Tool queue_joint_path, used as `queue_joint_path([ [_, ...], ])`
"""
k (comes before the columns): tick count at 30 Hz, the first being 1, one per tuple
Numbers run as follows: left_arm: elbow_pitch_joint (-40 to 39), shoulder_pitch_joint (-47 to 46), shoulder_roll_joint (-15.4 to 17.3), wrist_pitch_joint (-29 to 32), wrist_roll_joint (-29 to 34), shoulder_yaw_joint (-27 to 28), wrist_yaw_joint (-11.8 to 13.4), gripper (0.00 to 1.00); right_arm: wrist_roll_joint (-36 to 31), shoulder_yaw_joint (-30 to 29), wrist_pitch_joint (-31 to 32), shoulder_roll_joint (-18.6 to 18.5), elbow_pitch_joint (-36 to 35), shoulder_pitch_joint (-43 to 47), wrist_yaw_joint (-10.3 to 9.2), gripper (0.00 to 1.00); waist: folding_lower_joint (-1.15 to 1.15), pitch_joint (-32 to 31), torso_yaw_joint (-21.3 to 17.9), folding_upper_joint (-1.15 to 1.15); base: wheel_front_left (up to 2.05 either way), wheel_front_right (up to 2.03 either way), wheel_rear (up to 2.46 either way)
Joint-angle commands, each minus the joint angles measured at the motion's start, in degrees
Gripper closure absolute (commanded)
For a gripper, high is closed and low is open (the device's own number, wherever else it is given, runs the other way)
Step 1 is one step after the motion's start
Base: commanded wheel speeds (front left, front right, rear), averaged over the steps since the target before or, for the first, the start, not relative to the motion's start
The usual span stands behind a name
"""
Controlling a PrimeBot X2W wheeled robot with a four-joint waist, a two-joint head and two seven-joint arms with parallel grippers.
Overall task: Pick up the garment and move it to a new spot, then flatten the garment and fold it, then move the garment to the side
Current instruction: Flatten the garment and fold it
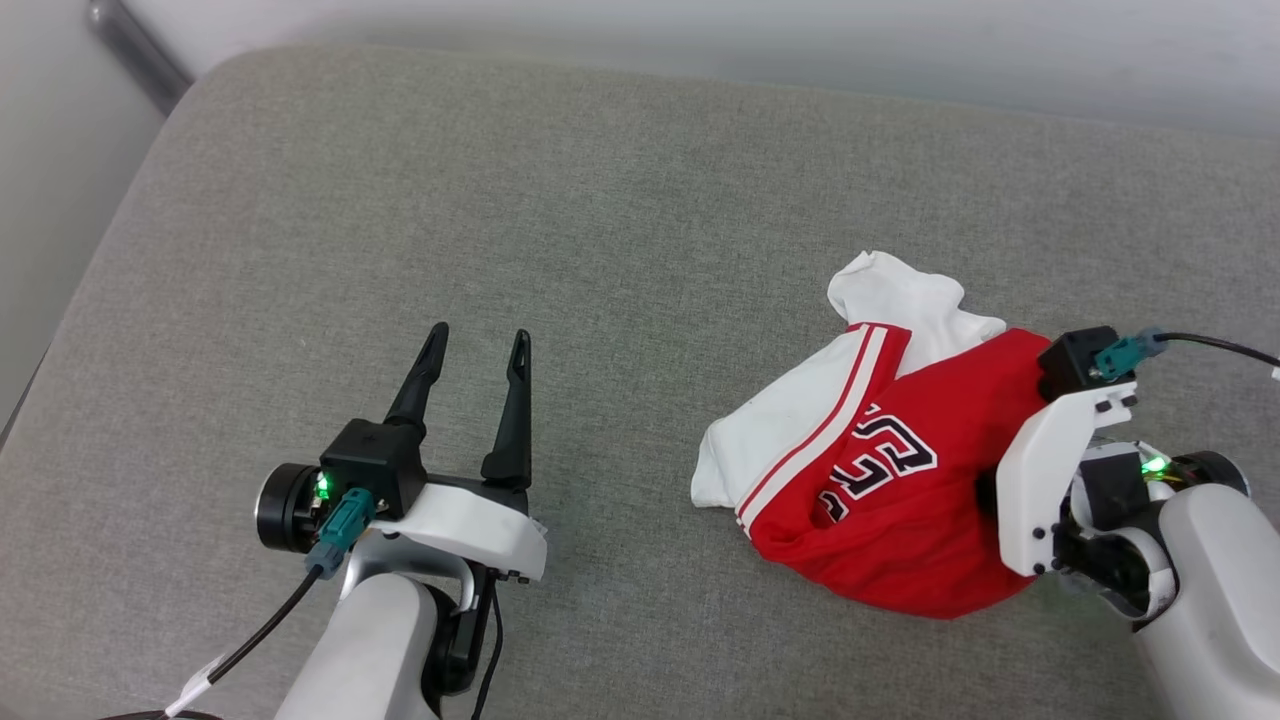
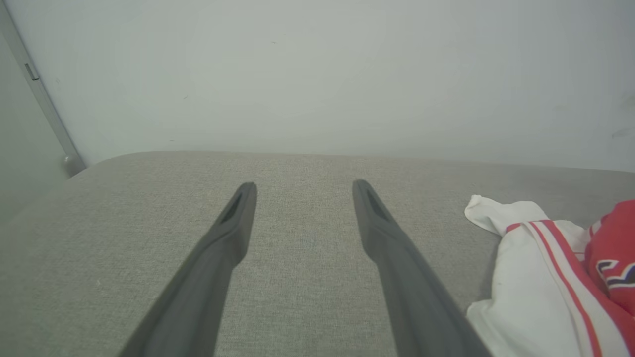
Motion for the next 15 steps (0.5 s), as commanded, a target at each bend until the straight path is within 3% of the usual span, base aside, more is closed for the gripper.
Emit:
queue_joint_path([
  [1,0.15,0.51,-0.14,-0.41,0.42,0.47,-0.28,0.0,0.86,2.63,0.02,1.06,2.06,2.63,0.16,1.0,-0.01,-0.51,-0.23,0.0,0.0,0.0,0.0],
  [8,0.62,2.5,-0.03,-0.39,1.31,1.58,-0.65,0.0,-0.26,0.13,-9.21,-1.84,-5.78,1.05,0.08,1.0,-0.01,-3.81,-2.8,0.0,0.0,0.0,0.0],
  [15,0.99,4.26,0.52,-0.3,1.51,2.26,-0.73,0.0,-3.61,-8.26,-11.74,-1.42,-15.46,8.17,0.07,1.0,-0.01,-6.44,-5.9,0.0,0.0,0.0,0.0],
])
